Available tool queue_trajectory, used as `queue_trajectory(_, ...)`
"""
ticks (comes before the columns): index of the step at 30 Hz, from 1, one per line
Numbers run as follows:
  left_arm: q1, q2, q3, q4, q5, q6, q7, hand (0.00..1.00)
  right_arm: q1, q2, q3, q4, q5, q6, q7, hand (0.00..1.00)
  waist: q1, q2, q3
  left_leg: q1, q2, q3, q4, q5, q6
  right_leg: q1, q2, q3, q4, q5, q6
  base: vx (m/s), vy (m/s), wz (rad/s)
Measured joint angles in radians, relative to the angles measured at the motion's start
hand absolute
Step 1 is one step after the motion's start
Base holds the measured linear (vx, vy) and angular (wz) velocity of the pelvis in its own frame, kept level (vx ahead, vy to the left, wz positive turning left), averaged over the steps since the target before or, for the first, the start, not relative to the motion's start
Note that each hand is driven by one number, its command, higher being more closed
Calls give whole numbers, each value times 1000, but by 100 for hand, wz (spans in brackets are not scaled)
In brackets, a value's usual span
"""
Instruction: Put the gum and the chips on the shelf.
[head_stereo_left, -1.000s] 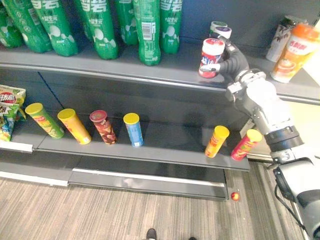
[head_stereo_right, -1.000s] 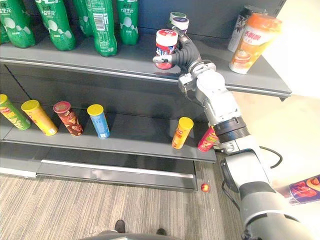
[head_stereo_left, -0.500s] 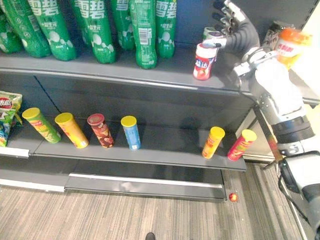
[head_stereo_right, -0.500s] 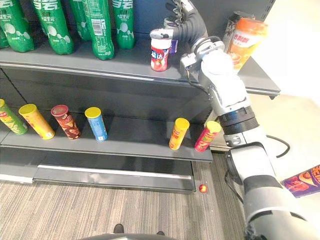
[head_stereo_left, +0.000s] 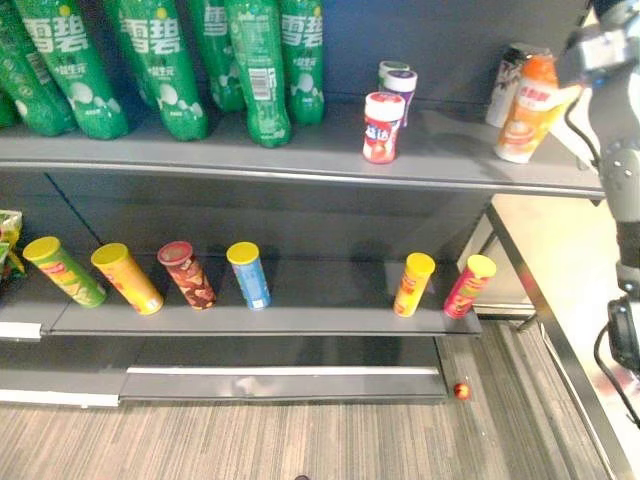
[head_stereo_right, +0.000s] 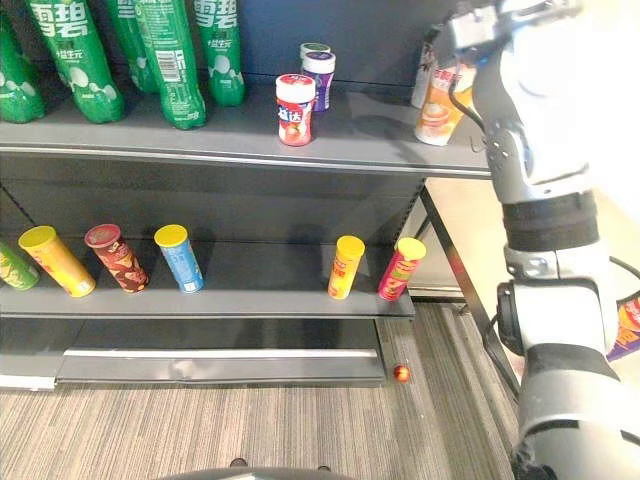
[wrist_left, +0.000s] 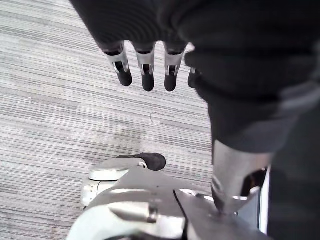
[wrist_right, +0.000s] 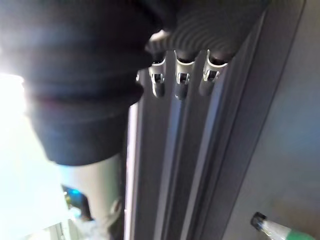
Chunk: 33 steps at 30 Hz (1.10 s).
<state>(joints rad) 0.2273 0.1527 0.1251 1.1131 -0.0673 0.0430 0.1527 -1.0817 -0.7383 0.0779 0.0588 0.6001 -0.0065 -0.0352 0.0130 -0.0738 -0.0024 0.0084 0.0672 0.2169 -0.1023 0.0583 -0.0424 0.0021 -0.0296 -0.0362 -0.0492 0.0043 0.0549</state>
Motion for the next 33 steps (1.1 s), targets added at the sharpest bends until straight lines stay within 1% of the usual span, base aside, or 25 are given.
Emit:
queue_trajectory(1,1,5,0,5,-1,0,0,0,91,1,-39,-86,10,1,7,0,-10,0,-10,1,2,18,0,-1,-2,-7,2,18,1,1,2,-9,8,-26)
queue_trajectory(2,1,5,0,6,-2,0,0,0,135,1,-50,-119,15,2,14,0,-11,1,-16,1,3,24,0,-3,-1,-14,3,26,2,1,2,-11,11,-35)
queue_trajectory(4,-1,5,-1,31,-3,-3,0,0,296,11,-87,-224,41,18,59,0,-21,3,-19,11,5,48,0,-7,-4,-17,5,50,7,2,4,-9,11,-35)
queue_trajectory(5,0,5,-1,36,-5,-8,0,0,391,29,-92,-280,52,29,83,0,-33,4,-22,14,7,54,0,-10,-8,-18,7,58,9,1,5,-5,6,-25)
queue_trajectory(6,1,6,-2,39,-7,-11,0,0,440,45,-92,-309,61,35,103,0,-40,5,-24,15,8,57,0,-11,-9,-19,8,61,10,0,4,-3,-1,-25)
queue_trajectory(7,0,7,-3,40,-7,-12,0,0,541,76,-91,-372,68,49,149,0,-42,6,-25,17,11,72,0,-12,-10,-27,11,74,16,-3,0,1,-1,-25)
queue_trajectory(8,-1,7,-3,40,-7,-12,1,0,587,93,-89,-403,69,62,173,0,-43,7,-26,17,12,79,0,-12,-11,-31,12,79,17,-3,0,3,-2,-31)
queue_trajectory(9,-6,7,-3,41,-7,-13,1,0,669,122,-83,-451,74,83,215,0,-45,8,-27,17,13,85,0,-12,-11,-34,14,86,17,-1,-1,9,-6,-20)
queue_trajectory(10,-8,7,-5,41,-8,-18,1,0,755,153,-62,-476,95,124,264,0,-49,7,-29,20,14,89,0,-12,-10,-34,15,89,18,2,3,9,-5,-12)
queue_trajectory(11,-7,7,-5,41,-8,-20,1,0,773,159,-56,-479,106,134,273,0,-51,7,-30,20,14,89,0,-12,-10,-34,15,89,18,3,4,16,-4,-5)
queue_trajectory(13,-6,7,-19,41,-39,-33,1,0,910,203,5,-478,127,189,336,0,-60,4,-36,22,14,96,0,-13,-11,-34,15,94,18,4,6,30,6,-5)
queue_trajectory(14,-6,7,-23,41,-41,-35,1,0,942,215,23,-476,126,195,352,0,-60,4,-36,23,14,97,0,-14,-11,-34,15,95,18,4,6,30,11,-6)
queue_trajectory(16,-6,7,-48,41,-47,-40,6,0,1065,260,95,-468,126,225,406,0,-63,5,-35,27,13,102,1,-17,-11,-33,14,101,18,4,6,24,10,-8)
queue_trajectory(17,-6,8,-55,42,-48,-40,9,0,1089,272,115,-454,126,226,417,0,-63,5,-35,28,12,103,1,-21,-13,-32,14,101,18,4,6,29,13,-6)
queue_trajectory(19,-9,15,-92,42,-49,-41,23,0,1172,328,199,-345,112,224,432,0,-65,7,-36,30,12,106,1,-28,-17,-32,14,104,18,4,6,26,12,-4)
queue_trajectory(20,-11,16,-99,43,-49,-41,26,0,1189,342,219,-310,105,224,431,0,-65,8,-36,30,12,107,2,-29,-18,-32,14,104,18,3,6,19,8,-4)
queue_trajectory(22,-14,20,-124,43,-62,-41,37,0,1236,383,284,-178,78,220,425,0,-65,14,-32,30,12,109,2,-32,-18,-32,13,106,18,0,2,0,0,0)
queue_trajectory(23,-14,22,-136,45,-80,-40,38,0,1249,407,323,-92,24,204,424,0,-65,18,-29,31,12,112,3,-33,-19,-33,13,108,18,0,2,28,7,-3)
queue_trajectory(25,-22,24,-147,54,-86,-40,39,0,1263,437,353,12,-65,177,421,0,-65,20,-28,31,12,115,4,-34,-19,-33,13,110,18,0,2,27,4,-4)
queue_trajectory(26,-27,25,-157,61,-86,-39,40,0,1264,464,359,112,-103,170,412,0,-64,23,-27,33,12,119,4,-36,-19,-33,13,112,18,0,2,33,4,-7)
queue_trajectory(28,-29,22,-160,61,-86,-34,40,0,1258,500,350,301,-157,146,382,0,-63,31,-26,36,11,127,6,-40,-18,-33,13,116,18,0,2,41,8,-10)
queue_trajectory(29,-29,20,-160,61,-86,-31,40,0,1258,510,340,352,-169,145,373,0,-64,34,-26,37,10,127,6,-42,-18,-32,12,116,18,0,2,43,10,-7)
queue_trajectory(31,-31,14,-155,61,-90,-12,40,0,1246,548,262,579,-160,145,347,0,-64,46,-20,47,8,128,6,-47,-17,-23,11,117,19,0,3,47,13,-2)
queue_trajectory(32,-31,12,-152,61,-92,-9,39,0,1241,559,230,643,-160,145,346,0,-64,49,-19,50,8,128,6,-49,-17,-18,10,116,19,-1,4,49,13,-1)
queue_trajectory(33,-31,6,-135,63,-110,-9,36,0,1235,572,172,750,-171,112,336,0,-63,55,-19,55,7,128,6,-52,-17,-16,10,116,19,-6,4,48,11,0)
